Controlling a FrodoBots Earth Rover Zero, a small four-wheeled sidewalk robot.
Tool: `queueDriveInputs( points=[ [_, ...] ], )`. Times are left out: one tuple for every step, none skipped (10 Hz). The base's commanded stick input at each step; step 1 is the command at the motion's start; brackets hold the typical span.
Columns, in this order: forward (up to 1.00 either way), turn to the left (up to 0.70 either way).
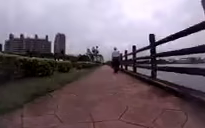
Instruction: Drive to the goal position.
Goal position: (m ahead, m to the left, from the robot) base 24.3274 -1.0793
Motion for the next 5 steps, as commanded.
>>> queueDriveInputs(
  points=[
    [1.0,0.0],
    [1.0,0.0],
    [1.0,0.0],
    [1.0,0.0],
    [1.0,0.0]
  ],
)
